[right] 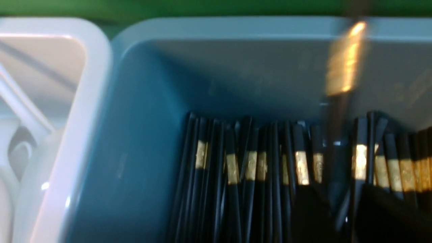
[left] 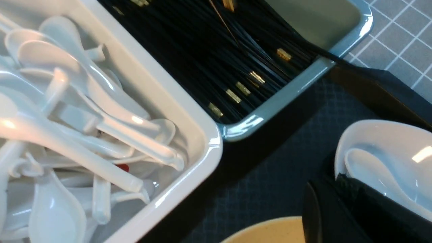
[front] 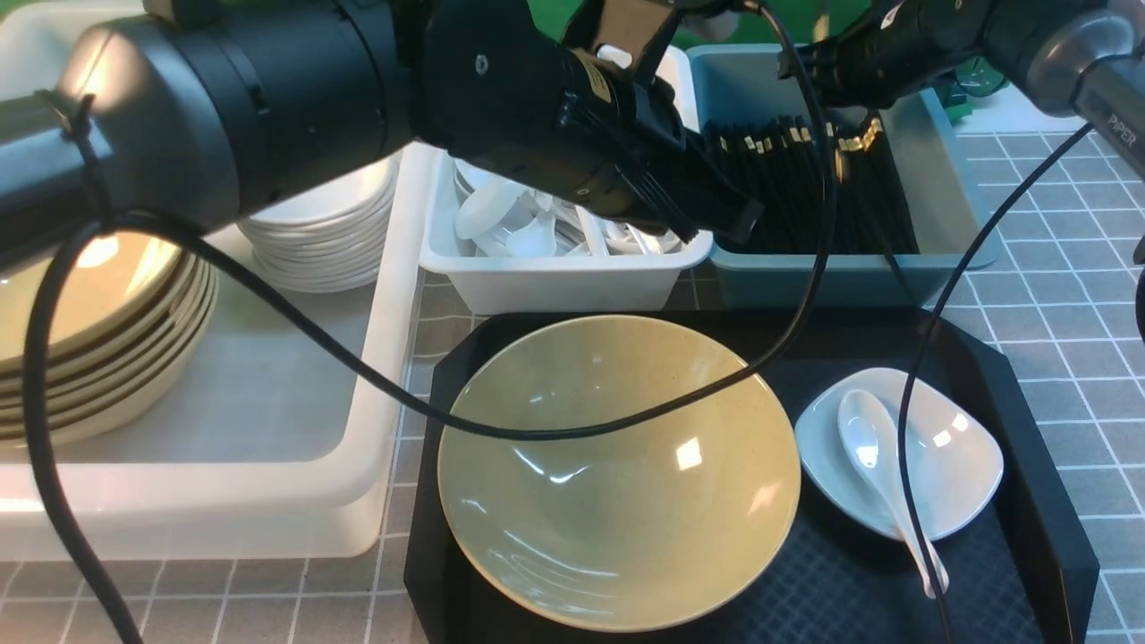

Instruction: On grey table put chopsticks spoon bowls plates into blue grey white boxes.

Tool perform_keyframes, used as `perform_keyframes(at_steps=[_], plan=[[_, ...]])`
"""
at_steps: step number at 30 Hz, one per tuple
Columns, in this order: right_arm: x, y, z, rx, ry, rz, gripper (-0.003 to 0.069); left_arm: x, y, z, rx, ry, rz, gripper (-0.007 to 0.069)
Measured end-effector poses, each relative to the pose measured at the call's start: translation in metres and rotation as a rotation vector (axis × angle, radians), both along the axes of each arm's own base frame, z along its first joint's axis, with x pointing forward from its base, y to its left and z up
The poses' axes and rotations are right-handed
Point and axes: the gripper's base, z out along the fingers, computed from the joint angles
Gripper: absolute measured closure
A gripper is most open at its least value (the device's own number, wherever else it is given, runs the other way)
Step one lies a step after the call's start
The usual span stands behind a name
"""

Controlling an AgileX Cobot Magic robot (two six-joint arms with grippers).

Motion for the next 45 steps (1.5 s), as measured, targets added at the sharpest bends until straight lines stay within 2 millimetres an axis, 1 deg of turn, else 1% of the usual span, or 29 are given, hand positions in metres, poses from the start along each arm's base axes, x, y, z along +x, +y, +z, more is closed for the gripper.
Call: perform_keyframes(at_steps=[2, 3, 4, 5, 7, 8, 10, 11, 12, 13, 14, 17, 21, 24, 26, 29, 33, 34, 35, 36, 37, 38, 39, 40, 41, 44, 45], plan=[[-0.003, -0.001, 0.003, -0.006, 0.036, 0.004, 0.0244, -0.001, 0.000, -0.001, -0.001, 0.021, -0.002, 0.0633], [-0.003, -0.001, 0.003, -0.006, 0.036, 0.004, 0.0244, -0.001, 0.000, -0.001, -0.001, 0.023, -0.002, 0.0633], [-0.007, -0.001, 0.011, -0.012, 0.070, 0.014, 0.0159, -0.002, 0.000, -0.002, 0.002, 0.038, -0.004, 0.0633], [-0.010, -0.001, 0.018, -0.022, 0.087, 0.027, 0.0121, -0.003, 0.000, -0.002, 0.004, 0.045, -0.005, 0.0633], [-0.015, -0.001, 0.032, -0.049, 0.105, 0.062, 0.0079, -0.004, 0.000, -0.003, 0.008, 0.063, -0.008, 0.0633], [-0.021, -0.002, 0.044, -0.066, 0.121, 0.085, 0.0062, -0.005, 0.000, -0.004, 0.011, 0.069, -0.009, 0.0633], [-0.024, -0.002, 0.054, -0.075, 0.125, 0.097, 0.0058, -0.005, 0.000, -0.004, 0.011, 0.073, -0.010, 0.0633], [-0.032, -0.002, 0.065, -0.081, 0.150, 0.108, 0.0060, -0.006, 0.000, -0.003, 0.009, 0.074, -0.012, 0.0633], [-0.032, -0.002, 0.066, -0.081, 0.151, 0.108, 0.0062, -0.006, 0.000, -0.003, 0.009, 0.074, -0.012, 0.0633], [-0.037, -0.003, 0.071, -0.086, 0.167, 0.115, 0.0077, -0.007, 0.001, 0.000, 0.008, 0.067, -0.015, 0.0633], [-0.039, -0.002, 0.072, -0.092, 0.179, 0.124, 0.0091, -0.009, 0.002, 0.003, 0.008, 0.060, -0.021, 0.0633], [-0.043, -0.001, 0.059, -0.109, 0.241, 0.144, 0.0127, -0.014, 0.005, 0.011, 0.011, 0.043, -0.038, 0.0633], [-0.047, -0.001, 0.021, -0.123, 0.376, 0.161, 0.0156, -0.020, 0.010, 0.020, 0.020, 0.025, -0.060, 0.0633], [-0.049, -0.002, 0.008, -0.131, 0.420, 0.173, 0.0160, -0.022, 0.011, 0.023, 0.025, 0.010, -0.067, 0.0633], [-0.050, -0.001, 0.004, -0.142, 0.431, 0.190, 0.0165, -0.022, 0.012, 0.024, 0.039, -0.005, -0.075, 0.0633], [-0.052, -0.001, 0.010, -0.145, 0.419, 0.207, 0.0169, -0.023, 0.015, 0.027, 0.065, -0.027, -0.080, 0.0633], [-0.064, 0.000, 0.041, -0.152, 0.363, 0.240, 0.0176, -0.030, 0.024, 0.029, 0.100, -0.049, -0.084, 0.0633], [-0.076, 0.002, 0.062, -0.160, 0.328, 0.255, 0.0181, -0.036, 0.029, 0.030, 0.112, -0.053, -0.085, 0.0633], [-0.087, 0.004, 0.077, -0.170, 0.307, 0.274, 0.0186, -0.041, 0.034, 0.032, 0.118, -0.058, -0.086, 0.0633], [-0.098, 0.005, 0.085, -0.175, 0.305, 0.288, 0.0190, -0.046, 0.038, 0.034, 0.122, -0.063, -0.085, 0.0633], [-0.118, 0.007, 0.100, -0.181, 0.298, 0.309, 0.0196, -0.052, 0.044, 0.037, 0.125, -0.067, -0.086, 0.0633], [-0.133, 0.008, 0.108, -0.186, 0.302, 0.322, 0.0200, -0.057, 0.047, 0.038, 0.127, -0.066, -0.088, 0.0633], [-0.139, 0.008, 0.115, -0.187, 0.291, 0.323, 0.0202, -0.059, 0.049, 0.040, 0.126, -0.067, -0.088, 0.0633], [-0.148, 0.007, 0.113, -0.190, 0.311, 0.332, 0.0204, -0.062, 0.051, 0.040, 0.130, -0.062, -0.090, 0.0633], [-0.169, 0.006, 0.115, -0.196, 0.334, 0.347, 0.0209, -0.068, 0.056, 0.040, 0.144, -0.042, -0.096, 0.0633], [-0.211, 0.005, 0.110, -0.205, 0.396, 0.371, 0.0219, -0.075, 0.059, 0.035, 0.186, 0.016, -0.116, 0.0633], [-0.225, 0.005, 0.100, -0.207, 0.440, 0.381, 0.0223, -0.077, 0.060, 0.033, 0.211, 0.035, -0.135, 0.0633]])
